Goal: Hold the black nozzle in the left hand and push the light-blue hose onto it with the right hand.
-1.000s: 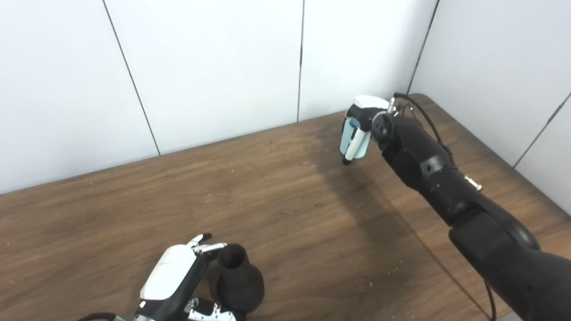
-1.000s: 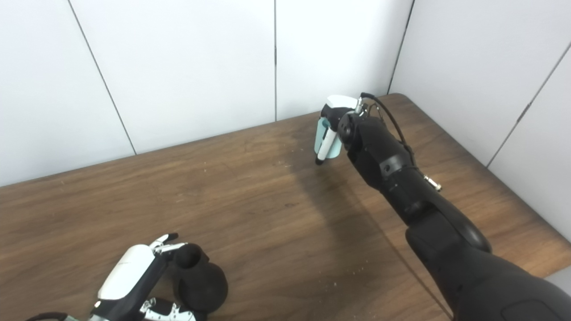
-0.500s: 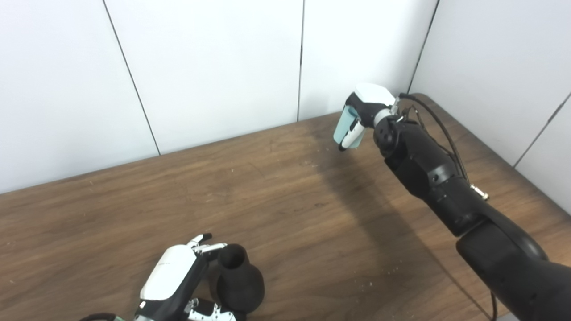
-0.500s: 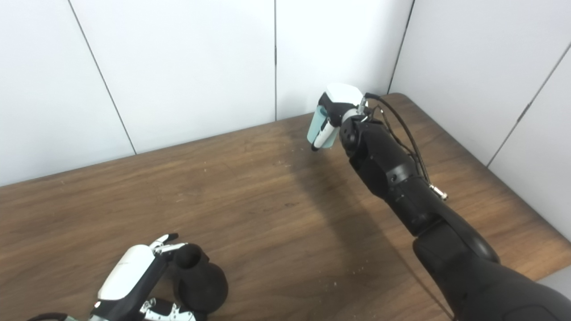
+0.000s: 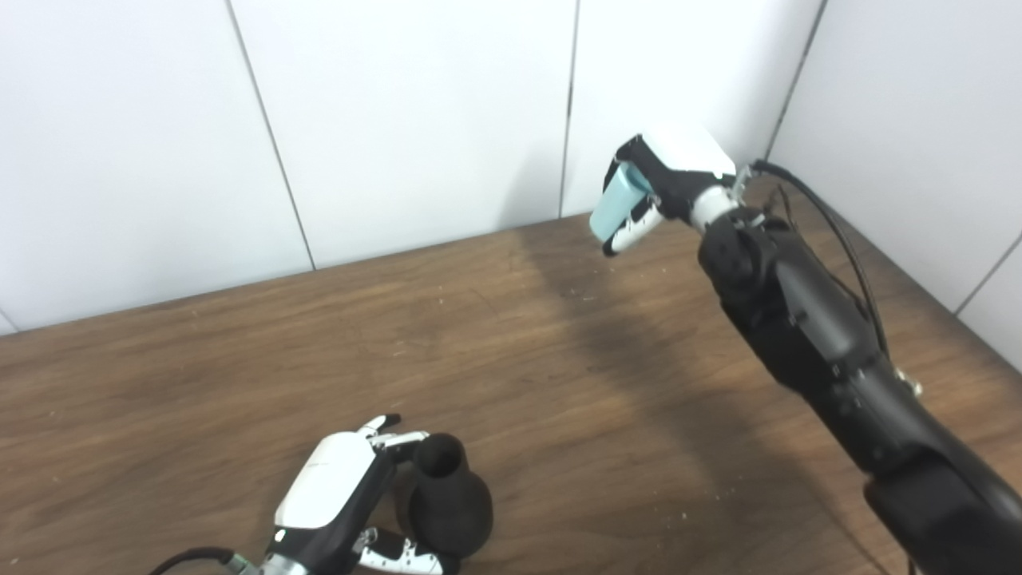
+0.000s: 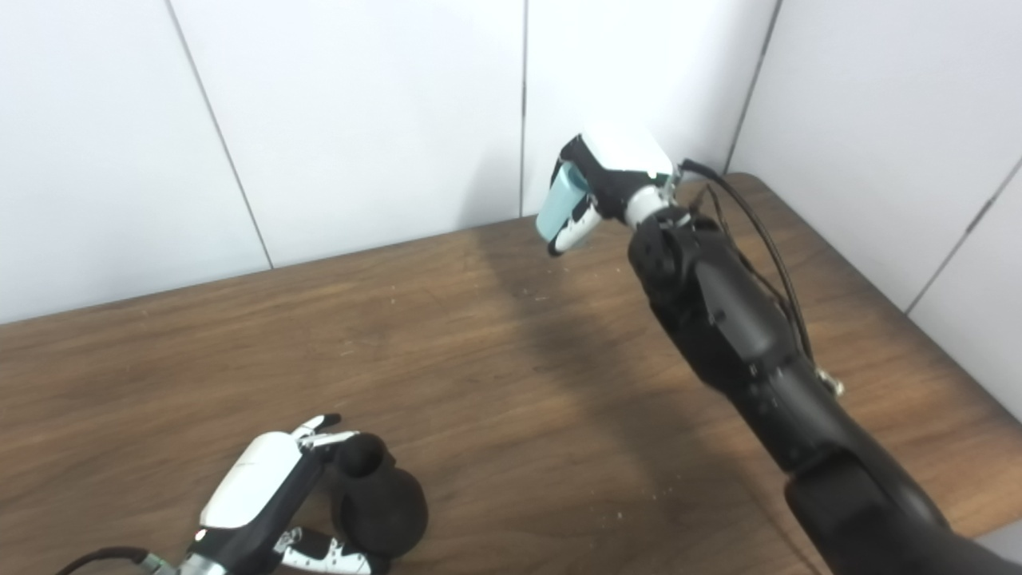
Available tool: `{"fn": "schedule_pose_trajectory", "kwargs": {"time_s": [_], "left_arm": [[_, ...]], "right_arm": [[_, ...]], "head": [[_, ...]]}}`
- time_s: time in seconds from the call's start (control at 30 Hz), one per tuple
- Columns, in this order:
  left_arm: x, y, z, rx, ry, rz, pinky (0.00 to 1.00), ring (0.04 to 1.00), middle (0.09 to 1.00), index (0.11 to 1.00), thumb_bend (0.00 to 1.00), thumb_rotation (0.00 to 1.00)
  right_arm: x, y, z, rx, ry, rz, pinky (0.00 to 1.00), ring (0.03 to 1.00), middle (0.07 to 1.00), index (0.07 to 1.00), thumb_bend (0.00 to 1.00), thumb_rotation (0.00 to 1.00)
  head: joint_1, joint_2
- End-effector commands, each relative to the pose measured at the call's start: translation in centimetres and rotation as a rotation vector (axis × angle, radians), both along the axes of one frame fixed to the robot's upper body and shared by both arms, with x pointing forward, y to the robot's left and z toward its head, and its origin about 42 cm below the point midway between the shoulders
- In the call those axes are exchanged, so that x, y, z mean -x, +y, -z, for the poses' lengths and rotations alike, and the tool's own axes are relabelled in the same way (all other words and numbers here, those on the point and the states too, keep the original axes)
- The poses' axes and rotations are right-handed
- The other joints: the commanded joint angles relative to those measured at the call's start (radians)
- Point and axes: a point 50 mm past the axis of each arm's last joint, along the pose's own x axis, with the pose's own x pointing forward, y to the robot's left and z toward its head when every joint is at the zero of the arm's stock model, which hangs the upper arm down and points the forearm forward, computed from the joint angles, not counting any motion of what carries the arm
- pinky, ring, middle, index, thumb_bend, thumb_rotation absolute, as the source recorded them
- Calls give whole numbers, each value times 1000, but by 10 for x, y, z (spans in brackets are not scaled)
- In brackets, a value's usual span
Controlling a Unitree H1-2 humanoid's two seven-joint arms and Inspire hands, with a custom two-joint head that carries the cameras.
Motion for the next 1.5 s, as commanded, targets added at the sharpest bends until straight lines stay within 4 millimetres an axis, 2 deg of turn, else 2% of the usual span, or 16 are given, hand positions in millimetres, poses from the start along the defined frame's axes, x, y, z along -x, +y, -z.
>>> {"fn": "schedule_pose_trajectory", "kwargs": {"time_s": [0.0, 0.17, 0.4, 0.47, 0.83, 1.2, 1.47], "left_arm": [[22, 7, 43, -171, 208, 6, 913, 630, 435, 516, 518, 0], [22, 6, 39, -173, 206, -1, 915, 631, 440, 514, 519, 0], [23, -1, 39, -169, 207, -6, 913, 634, 431, 516, 518, 0], [24, -4, 40, -172, 212, -6, 914, 636, 433, 515, 518, 0], [23, -18, 37, -184, 212, 7, 913, 643, 479, 493, 522, 0], [23, -24, 35, -197, 207, 12, 908, 652, 500, 481, 521, 0], [22, -23, 33, -195, 209, 12, 904, 652, 494, 485, 522, 0]], "right_arm": [[8, 12, -28, 1, -80, -49, 307, 431, 501, 483, 500, 0], [31, 32, -32, 13, -70, -161, 305, 427, 500, 489, 499, 0], [57, 47, -34, -14, -55, -282, 304, 426, 500, 489, 499, 0], [66, 50, -33, -31, -50, -317, 303, 425, 501, 491, 498, 0], [99, 68, -32, -110, -31, -451, 296, 424, 502, 502, 497, 0], [123, 78, -35, -123, -11, -536, 296, 422, 503, 512, 497, 0], [130, 89, -36, -132, -17, -579, 297, 423, 503, 510, 497, 0]], "head": [[10, 3], [53, 11], [109, 19], [145, 26], [248, 47], [262, 63], [269, 85]]}}
